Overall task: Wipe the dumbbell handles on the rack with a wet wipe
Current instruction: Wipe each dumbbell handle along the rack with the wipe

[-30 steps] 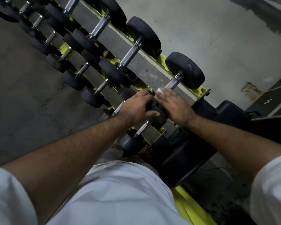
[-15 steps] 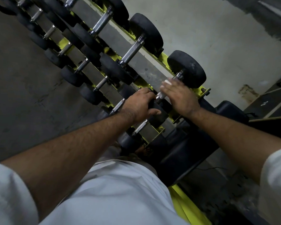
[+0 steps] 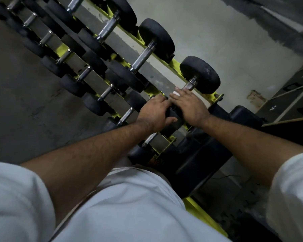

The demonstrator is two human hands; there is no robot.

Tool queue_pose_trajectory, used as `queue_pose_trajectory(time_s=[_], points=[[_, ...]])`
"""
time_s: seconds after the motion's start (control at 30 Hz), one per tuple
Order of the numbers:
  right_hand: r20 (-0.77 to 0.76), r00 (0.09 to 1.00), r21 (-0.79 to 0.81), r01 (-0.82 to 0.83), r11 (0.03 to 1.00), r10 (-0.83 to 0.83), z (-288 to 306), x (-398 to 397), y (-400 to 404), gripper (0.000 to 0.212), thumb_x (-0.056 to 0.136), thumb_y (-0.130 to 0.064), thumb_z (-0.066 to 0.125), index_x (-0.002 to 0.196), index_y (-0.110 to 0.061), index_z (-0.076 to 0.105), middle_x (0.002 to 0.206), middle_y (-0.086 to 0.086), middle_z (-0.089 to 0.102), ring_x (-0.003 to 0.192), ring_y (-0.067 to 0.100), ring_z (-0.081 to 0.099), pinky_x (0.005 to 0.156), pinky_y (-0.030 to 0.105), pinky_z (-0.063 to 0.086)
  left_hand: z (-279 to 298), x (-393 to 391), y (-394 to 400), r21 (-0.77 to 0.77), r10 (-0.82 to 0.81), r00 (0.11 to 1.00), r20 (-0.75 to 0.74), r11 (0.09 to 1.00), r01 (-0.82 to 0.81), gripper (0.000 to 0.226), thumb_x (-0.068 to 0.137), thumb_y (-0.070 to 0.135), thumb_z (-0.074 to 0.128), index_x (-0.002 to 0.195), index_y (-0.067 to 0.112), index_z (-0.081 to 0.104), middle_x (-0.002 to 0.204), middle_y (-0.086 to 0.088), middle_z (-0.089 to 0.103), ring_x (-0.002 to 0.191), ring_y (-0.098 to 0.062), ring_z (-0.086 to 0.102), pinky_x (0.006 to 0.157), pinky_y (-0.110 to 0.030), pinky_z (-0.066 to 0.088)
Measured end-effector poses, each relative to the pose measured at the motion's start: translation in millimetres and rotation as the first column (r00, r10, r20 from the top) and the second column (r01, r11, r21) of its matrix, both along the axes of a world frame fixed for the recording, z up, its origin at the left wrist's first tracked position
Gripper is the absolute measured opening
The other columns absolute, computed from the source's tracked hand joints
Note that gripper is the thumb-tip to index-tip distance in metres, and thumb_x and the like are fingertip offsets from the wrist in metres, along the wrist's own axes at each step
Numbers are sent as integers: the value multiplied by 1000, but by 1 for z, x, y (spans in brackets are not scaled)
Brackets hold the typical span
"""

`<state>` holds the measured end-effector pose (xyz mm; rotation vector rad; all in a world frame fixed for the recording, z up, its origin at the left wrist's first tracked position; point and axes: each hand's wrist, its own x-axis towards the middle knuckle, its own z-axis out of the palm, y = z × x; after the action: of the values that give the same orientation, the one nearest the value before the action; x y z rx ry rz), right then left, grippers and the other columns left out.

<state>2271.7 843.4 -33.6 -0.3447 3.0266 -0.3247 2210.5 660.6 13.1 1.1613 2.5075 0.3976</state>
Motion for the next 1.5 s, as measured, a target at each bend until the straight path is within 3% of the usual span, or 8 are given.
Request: queue_pose_trajectory(time_s=[0.13, 0.3, 0.7, 0.83, 1.0, 1.13, 1.27, 1.5], points=[[9, 973, 13, 230, 973, -230, 13, -8, 9, 41, 93, -5, 52, 133, -8, 61, 143, 13, 57, 143, 32, 41, 117, 51, 33, 1, -13, -10, 92, 25, 993, 119, 995, -37, 43, 89, 48, 63, 121, 20, 56, 120, 1, 55, 110, -17, 52, 92, -37, 48], [171, 983, -24, -60, 998, 63, 18, -13, -2, 49, 93, -16, 39, 136, -10, 61, 142, 10, 59, 139, 28, 47, 119, 49, 32, -4, -33, -21, 141, 75, 968, 238, 984, -110, 49, 88, 48, 66, 124, 16, 58, 123, -2, 59, 111, -20, 56, 91, -35, 48], [155, 977, 104, 129, 986, -144, 24, -19, 4, 48, 94, -10, 42, 140, -7, 56, 144, 13, 56, 142, 31, 42, 121, 47, 29, -9, -44, -17, 156, -11, 949, 315, 987, -40, 43, 87, 44, 70, 120, 18, 60, 117, 0, 59, 105, -18, 56, 85, -27, 43], [252, 966, 24, -64, 998, 56, 19, -7, -4, 54, 92, -7, 54, 145, -9, 50, 151, 10, 49, 146, 29, 37, 121, 48, 28, -8, -39, -16, 155, 12, 946, 324, 986, -66, 44, 87, 46, 69, 121, 18, 59, 119, -1, 59, 107, -20, 57, 87, -32, 47], [155, 957, 196, 212, 957, -244, 33, -22, 13, 56, 92, -6, 53, 148, -6, 46, 154, 13, 44, 148, 30, 33, 123, 44, 23, -6, -40, -16, 158, 8, 946, 323, 985, -62, 42, 89, 43, 67, 122, 17, 58, 121, -1, 56, 109, -18, 54, 86, -31, 45], [244, 965, 276, 27, 961, -97, 32, -21, -8, 63, 88, -17, 57, 149, -6, 44, 154, 14, 44, 148, 31, 32, 124, 46, 21, -4, -37, -16, 165, 9, 947, 320, 984, -65, 44, 90, 44, 66, 124, 17, 57, 121, -2, 55, 110, -20, 54, 86, -29, 43], [271, 913, 471, 152, 869, -306, 43, -40, -11, 70, 90, -30, 56, 152, -4, 34, 157, 17, 37, 150, 32, 24, 125, 45, 14, -2, -40, -16, 148, 7, 949, 314, 987, -56, 40, 90, 46, 64, 118, 18, 58, 118, -1, 54, 107, -20, 54, 84, -32, 44], [293, 892, 395, 216, 893, -345, 43, -44, -8, 64, 84, -30, 61, 143, -8, 47, 148, 13, 49, 146, 29, 33, 124, 42, 18, -2, -39, -16, 169, 3, 954, 301, 984, -57, 42, 91, 45, 63, 121, 16, 57, 122, -2, 54, 113, -19, 51, 89, -34, 45]])
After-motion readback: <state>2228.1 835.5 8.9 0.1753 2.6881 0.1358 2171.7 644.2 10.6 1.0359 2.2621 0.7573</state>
